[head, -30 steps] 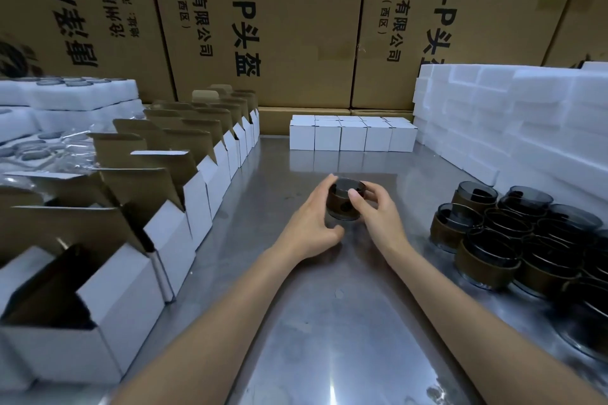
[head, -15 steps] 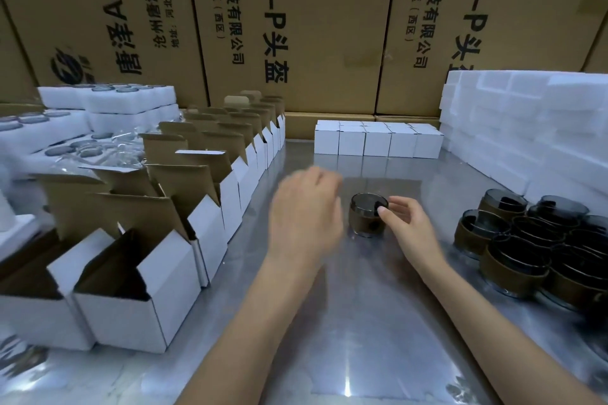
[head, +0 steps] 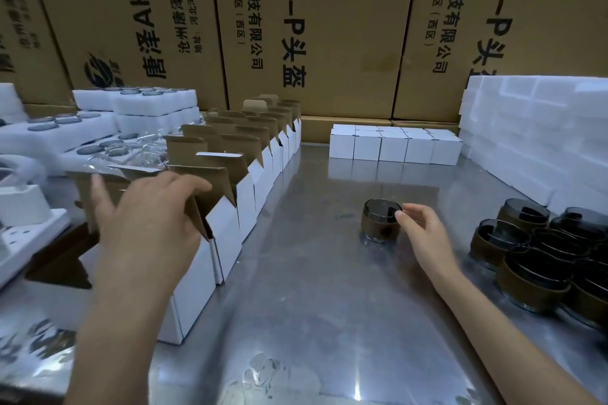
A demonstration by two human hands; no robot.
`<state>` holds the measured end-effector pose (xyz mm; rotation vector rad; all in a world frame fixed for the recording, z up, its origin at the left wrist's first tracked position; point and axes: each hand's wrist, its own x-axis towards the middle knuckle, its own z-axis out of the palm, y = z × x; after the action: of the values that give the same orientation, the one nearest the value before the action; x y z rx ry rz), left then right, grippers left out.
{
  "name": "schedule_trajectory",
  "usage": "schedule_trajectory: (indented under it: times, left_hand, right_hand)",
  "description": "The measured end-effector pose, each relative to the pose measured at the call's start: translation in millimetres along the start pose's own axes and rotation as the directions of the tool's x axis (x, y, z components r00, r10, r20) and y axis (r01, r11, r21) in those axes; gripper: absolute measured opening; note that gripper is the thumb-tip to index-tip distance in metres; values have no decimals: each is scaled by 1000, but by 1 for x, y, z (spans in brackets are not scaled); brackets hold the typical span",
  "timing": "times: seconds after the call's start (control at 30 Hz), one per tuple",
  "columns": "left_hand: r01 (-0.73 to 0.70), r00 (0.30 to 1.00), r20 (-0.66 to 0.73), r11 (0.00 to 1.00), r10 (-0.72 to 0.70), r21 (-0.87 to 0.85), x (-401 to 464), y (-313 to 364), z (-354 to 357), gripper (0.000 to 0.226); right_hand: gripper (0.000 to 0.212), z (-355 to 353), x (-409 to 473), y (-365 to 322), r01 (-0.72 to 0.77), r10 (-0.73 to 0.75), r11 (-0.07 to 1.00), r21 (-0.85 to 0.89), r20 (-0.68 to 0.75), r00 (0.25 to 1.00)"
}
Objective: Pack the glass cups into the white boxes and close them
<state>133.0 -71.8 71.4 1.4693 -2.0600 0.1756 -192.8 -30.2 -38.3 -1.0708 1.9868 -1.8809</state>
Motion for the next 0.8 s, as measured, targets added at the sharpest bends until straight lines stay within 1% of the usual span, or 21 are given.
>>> schedule_trajectory:
  times: [0.07, 0.13, 0.2, 0.27, 0.3, 0.37, 0.43, 0.47, 0.5, 0.57, 0.7, 0.73, 0.8]
  left_hand:
    - [6, 1000, 1, 1000, -6, 2, -1, 5, 1, 43]
    - [-21, 1000, -4, 999, 21, -27, -4, 8, -1, 40]
    - [-84, 995, -54, 994, 80, -71, -9, 14, -8, 36]
    - [-196, 972, -153, 974, 178, -115, -15, 22, -16, 33]
    - [-279, 945, -214, 950, 246, -141, -19, 28, -20, 31]
    - [-464, 862, -324, 863, 389, -198, -24, 45, -26, 30]
    - [-581, 794, -371, 779, 481, -234, -22, 69, -24, 32]
    - [-602, 785, -361, 757, 504, -252, -18, 83, -21, 33]
    - [-605, 790, -322, 750, 522, -266, -11, 96, -16, 34]
    - [-595, 803, -215, 771, 556, -227, 11, 123, 4, 36]
    - [-568, 821, -46, 809, 569, -147, 62, 159, 64, 33]
    - [-562, 825, -21, 815, 565, -142, 71, 163, 77, 33]
    - [-543, 839, -35, 828, 544, -144, 85, 170, 99, 35]
  right_hand:
    - [17, 0, 0, -1, -2, 2, 1000, 1, -5, 1000]
    - [17, 0, 0, -1, -9, 9, 1000, -1, -6, 1000]
    - [18, 0, 0, -1, -13, 13, 1000, -5, -4, 1000]
    - [18, 0, 0, -1, -11, 11, 1000, -12, 0, 1000]
    - [18, 0, 0, -1, -12, 12, 1000, -16, 3, 1000]
    - [17, 0, 0, -1, -15, 15, 1000, -20, 5, 1000]
    - [17, 0, 0, -1, -15, 15, 1000, -20, 2, 1000]
    - [17, 0, 0, -1, -15, 15, 1000, -16, -1, 1000]
    - [17, 0, 0, -1, -16, 16, 1000, -11, -3, 1000]
    - [16, -1, -1, -1, -20, 20, 1000, -2, 1, 1000]
    - [17, 0, 1, 1, -19, 19, 1000, 6, -5, 1000]
    - [16, 0, 1, 1, -15, 15, 1000, 4, -8, 1000]
    - [15, 0, 2, 2, -11, 11, 1000, -5, -11, 1000]
